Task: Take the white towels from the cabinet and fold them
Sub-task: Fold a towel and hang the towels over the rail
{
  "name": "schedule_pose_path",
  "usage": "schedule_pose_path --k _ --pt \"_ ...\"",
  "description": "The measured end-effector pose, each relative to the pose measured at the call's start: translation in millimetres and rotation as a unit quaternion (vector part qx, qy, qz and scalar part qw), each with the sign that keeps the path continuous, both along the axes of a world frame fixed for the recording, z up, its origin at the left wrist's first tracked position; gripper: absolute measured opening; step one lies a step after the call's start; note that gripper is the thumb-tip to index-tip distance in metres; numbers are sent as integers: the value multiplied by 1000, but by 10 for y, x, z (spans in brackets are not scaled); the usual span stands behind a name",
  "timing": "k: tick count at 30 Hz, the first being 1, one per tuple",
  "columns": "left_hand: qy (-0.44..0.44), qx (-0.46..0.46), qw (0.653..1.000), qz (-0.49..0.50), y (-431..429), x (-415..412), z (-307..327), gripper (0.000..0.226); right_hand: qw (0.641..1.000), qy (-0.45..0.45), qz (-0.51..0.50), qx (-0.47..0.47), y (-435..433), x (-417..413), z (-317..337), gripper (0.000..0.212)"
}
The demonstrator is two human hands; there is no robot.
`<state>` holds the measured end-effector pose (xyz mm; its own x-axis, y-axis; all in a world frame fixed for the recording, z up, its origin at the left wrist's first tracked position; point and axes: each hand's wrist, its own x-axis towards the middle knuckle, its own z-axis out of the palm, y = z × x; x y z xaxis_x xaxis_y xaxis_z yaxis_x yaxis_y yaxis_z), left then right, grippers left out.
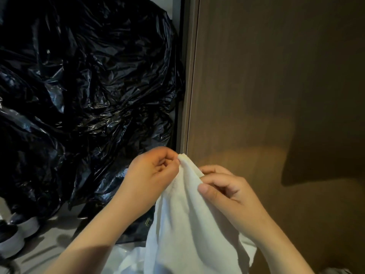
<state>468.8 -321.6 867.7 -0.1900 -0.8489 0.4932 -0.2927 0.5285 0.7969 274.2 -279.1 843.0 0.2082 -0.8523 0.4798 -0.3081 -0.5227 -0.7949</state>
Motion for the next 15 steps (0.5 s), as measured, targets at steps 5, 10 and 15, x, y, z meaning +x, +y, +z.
schedule_pose_path --k 5,10,15 --pt "-2 45 996 -74 31 -4 -178 23 993 47 -94 -47 15 42 -185 20" --pt "-12 4 997 -73 5 -1 -264 41 997 27 -78 -12 16 59 -236 27" --pt "-3 -3 1000 -7 -104 -45 -303 51 993 66 -97 24 -32 -62 -359 31"
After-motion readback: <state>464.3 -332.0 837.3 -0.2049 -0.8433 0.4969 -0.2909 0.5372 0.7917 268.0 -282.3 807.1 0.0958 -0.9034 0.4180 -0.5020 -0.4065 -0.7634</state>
